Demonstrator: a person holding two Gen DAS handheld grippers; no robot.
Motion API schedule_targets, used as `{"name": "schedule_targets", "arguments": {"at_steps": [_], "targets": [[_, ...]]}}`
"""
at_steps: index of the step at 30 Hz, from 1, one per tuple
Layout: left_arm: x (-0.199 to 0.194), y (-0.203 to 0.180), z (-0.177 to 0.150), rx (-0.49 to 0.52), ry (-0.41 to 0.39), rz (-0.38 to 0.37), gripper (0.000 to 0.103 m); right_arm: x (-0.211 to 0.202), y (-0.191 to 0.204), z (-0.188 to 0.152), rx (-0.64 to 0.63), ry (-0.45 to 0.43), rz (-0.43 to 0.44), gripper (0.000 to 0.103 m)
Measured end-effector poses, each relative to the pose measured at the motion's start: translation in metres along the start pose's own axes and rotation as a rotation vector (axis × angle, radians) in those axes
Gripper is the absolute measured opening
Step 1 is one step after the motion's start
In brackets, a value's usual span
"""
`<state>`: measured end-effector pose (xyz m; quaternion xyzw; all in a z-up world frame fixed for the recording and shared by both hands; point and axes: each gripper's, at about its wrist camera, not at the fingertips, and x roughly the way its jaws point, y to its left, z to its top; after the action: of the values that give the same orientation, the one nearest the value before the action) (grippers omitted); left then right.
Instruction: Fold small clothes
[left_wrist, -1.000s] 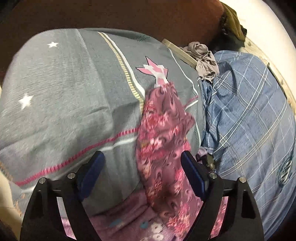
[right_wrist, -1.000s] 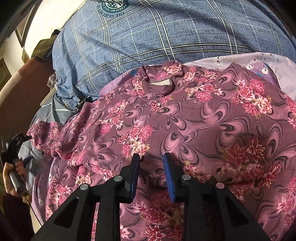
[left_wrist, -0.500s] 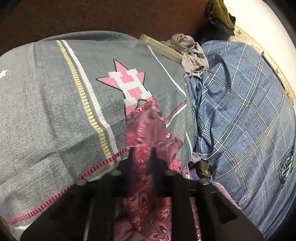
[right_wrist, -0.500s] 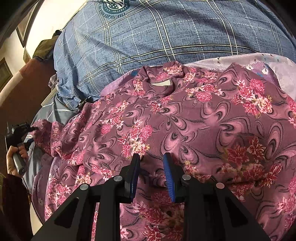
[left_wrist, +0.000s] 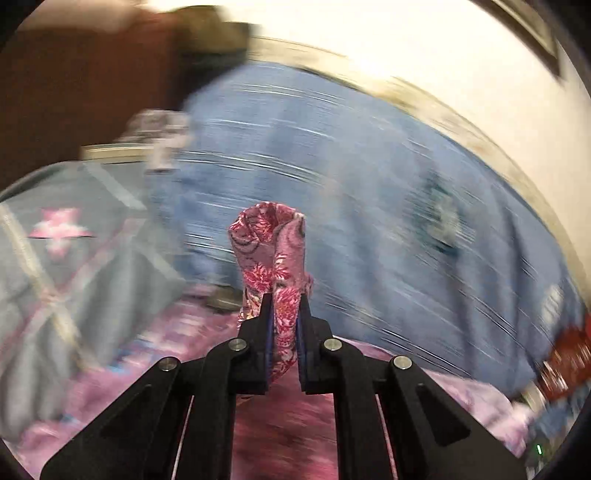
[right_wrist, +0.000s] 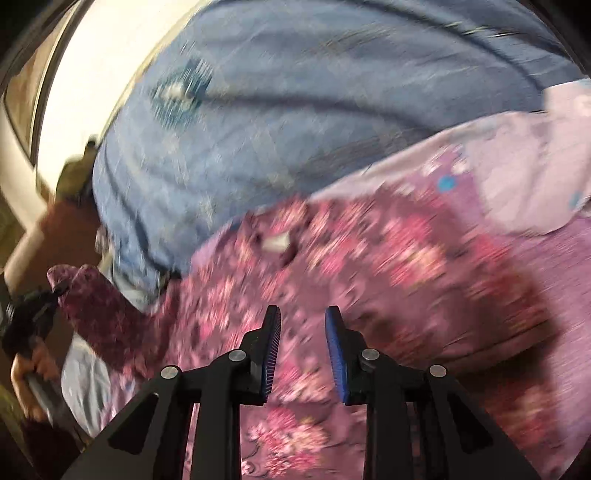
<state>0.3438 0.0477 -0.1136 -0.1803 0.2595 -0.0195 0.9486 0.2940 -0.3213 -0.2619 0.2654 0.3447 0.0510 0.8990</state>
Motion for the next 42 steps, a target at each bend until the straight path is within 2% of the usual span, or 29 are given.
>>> {"name": "schedule_targets", "arguments": {"at_steps": [4, 8, 9, 10, 11, 12, 13, 14, 15, 16, 17, 19, 20, 22, 23, 25, 27, 29, 31, 32, 33, 34, 35, 36, 40, 42], "targets": [[0.009, -0.098, -0.038, 0.109, 0.098, -0.161, 0.008, -0.022, -0.033, 0.020, 0.091, -0.061, -0.009, 0.027], [0.034, -0.207, -0.095, 0.220, 0.256, -0.329, 0.009, -0.045, -0.063, 0.037, 0.143, -0.123, -0.037, 0.028], [0.040, -0.221, -0.103, 0.241, 0.294, -0.350, 0.013, -0.052, -0.072, 0.041, 0.163, -0.143, -0.041, 0.029], [0.049, -0.239, -0.112, 0.277, 0.366, -0.387, 0.022, -0.059, -0.082, 0.046, 0.184, -0.165, -0.047, 0.029], [0.056, -0.254, -0.119, 0.313, 0.456, -0.413, 0.025, -0.065, -0.090, 0.050, 0.201, -0.182, -0.053, 0.029], [0.056, -0.255, -0.119, 0.318, 0.481, -0.417, 0.027, -0.070, -0.098, 0.054, 0.223, -0.197, -0.055, 0.029], [0.053, -0.252, -0.115, 0.316, 0.477, -0.419, 0.034, -0.072, -0.105, 0.055, 0.243, -0.202, -0.047, 0.030], [0.043, -0.242, -0.106, 0.305, 0.442, -0.419, 0.042, -0.074, -0.111, 0.057, 0.269, -0.198, -0.025, 0.032], [0.035, -0.232, -0.098, 0.291, 0.410, -0.416, 0.062, -0.073, -0.115, 0.058, 0.287, -0.186, 0.001, 0.036], [0.029, -0.218, -0.088, 0.272, 0.373, -0.411, 0.073, -0.071, -0.115, 0.058, 0.293, -0.169, 0.027, 0.037], [0.018, -0.198, -0.077, 0.241, 0.314, -0.396, 0.074, -0.068, -0.111, 0.059, 0.282, -0.151, 0.041, 0.038], [0.008, -0.169, -0.071, 0.208, 0.259, -0.339, 0.080, -0.056, -0.097, 0.059, 0.233, -0.087, 0.063, 0.045], [0.006, -0.148, -0.071, 0.201, 0.244, -0.259, 0.081, -0.050, -0.090, 0.056, 0.211, -0.049, 0.059, 0.050], [0.011, -0.126, -0.074, 0.222, 0.241, -0.137, 0.082, -0.037, -0.078, 0.052, 0.181, -0.006, 0.034, 0.052], [0.017, -0.108, -0.078, 0.236, 0.241, -0.047, 0.082, -0.032, -0.075, 0.050, 0.173, 0.001, 0.014, 0.052], [0.031, -0.083, -0.085, 0.230, 0.261, 0.070, 0.082, -0.023, -0.075, 0.049, 0.180, 0.004, -0.040, 0.054], [0.052, -0.061, -0.094, 0.202, 0.297, 0.129, 0.082, -0.014, -0.077, 0.050, 0.194, 0.001, -0.067, 0.055], [0.071, -0.045, -0.107, 0.217, 0.350, 0.199, 0.082, -0.004, -0.075, 0.050, 0.187, 0.000, -0.112, 0.055], [0.091, -0.039, -0.124, 0.284, 0.394, 0.272, 0.082, 0.010, -0.073, 0.049, 0.161, 0.020, -0.196, 0.046], [0.105, -0.037, -0.136, 0.327, 0.448, 0.327, 0.083, 0.020, -0.076, 0.046, 0.150, 0.063, -0.270, 0.039], [0.110, -0.031, -0.142, 0.320, 0.473, 0.323, 0.084, 0.036, -0.080, 0.042, 0.154, 0.132, -0.338, 0.039], [0.105, -0.028, -0.139, 0.283, 0.448, 0.303, 0.083, 0.038, -0.082, 0.041, 0.161, 0.116, -0.333, 0.039], [0.105, -0.028, -0.136, 0.278, 0.455, 0.299, 0.083, 0.035, -0.080, 0.043, 0.160, 0.098, -0.331, 0.040], [0.102, -0.030, -0.133, 0.288, 0.460, 0.287, 0.083, 0.033, -0.077, 0.047, 0.160, 0.123, -0.326, 0.042], [0.084, -0.041, -0.122, 0.284, 0.395, 0.268, 0.083, 0.000, -0.074, 0.059, 0.153, 0.024, -0.253, 0.044], [0.073, -0.047, -0.117, 0.260, 0.376, 0.218, 0.083, -0.018, -0.084, 0.061, 0.199, 0.010, -0.156, 0.048]]}}
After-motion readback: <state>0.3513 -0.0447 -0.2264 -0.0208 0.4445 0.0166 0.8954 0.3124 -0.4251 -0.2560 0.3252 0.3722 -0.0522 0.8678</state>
